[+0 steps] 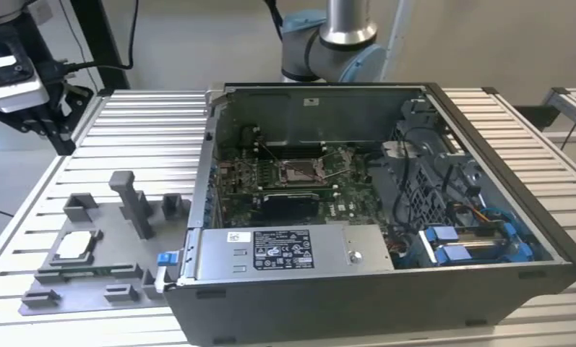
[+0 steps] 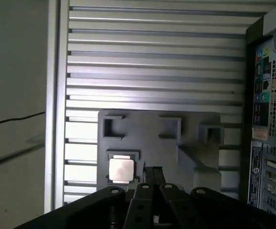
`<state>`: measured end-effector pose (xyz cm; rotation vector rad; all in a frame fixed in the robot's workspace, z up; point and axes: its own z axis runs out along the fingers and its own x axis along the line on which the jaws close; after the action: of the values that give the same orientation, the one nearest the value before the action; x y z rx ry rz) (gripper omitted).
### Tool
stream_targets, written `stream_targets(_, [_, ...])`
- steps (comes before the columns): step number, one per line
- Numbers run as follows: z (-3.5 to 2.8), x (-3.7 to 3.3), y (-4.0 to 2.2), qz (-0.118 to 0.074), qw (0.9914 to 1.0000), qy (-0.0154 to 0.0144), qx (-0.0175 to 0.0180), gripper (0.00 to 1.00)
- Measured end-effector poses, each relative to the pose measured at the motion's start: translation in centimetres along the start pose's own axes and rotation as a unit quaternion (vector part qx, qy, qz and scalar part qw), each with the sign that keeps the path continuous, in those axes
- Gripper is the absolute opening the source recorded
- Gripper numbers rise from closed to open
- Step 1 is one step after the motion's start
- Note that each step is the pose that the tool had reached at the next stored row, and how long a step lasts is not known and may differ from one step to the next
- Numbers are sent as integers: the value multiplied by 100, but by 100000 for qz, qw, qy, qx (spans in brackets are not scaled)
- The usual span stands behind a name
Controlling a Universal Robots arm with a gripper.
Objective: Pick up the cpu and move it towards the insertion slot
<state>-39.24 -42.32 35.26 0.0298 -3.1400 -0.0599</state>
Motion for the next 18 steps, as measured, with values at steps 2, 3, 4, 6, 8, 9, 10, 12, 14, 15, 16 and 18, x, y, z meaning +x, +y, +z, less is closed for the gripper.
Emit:
stream_targets(2, [6,53,-26,-8,100000,1,2,0])
stream_targets(3, [10,79,-37,-10,100000,1,0,0])
stream_targets(4, [14,106,-48,-11,100000,0,-4,0])
stream_targets(6, [21,158,-71,-6,100000,1,-1,0])
stream_targets(8, [29,204,-94,-10,100000,-1,-3,0])
stream_targets(9, [33,225,-103,-10,100000,2,0,0])
stream_targets(10, [37,240,-110,-10,100000,1,0,0])
stream_targets(12, [47,268,-119,-6,100000,-4,-4,0])
stream_targets(14, [56,291,-121,-7,100000,-2,-4,0])
stream_targets(15, [60,300,-121,-5,100000,-1,-4,0])
stream_targets(16, [63,307,-121,-8,100000,0,-4,0])
stream_targets(18, [64,308,-121,-13,100000,-4,-5,0])
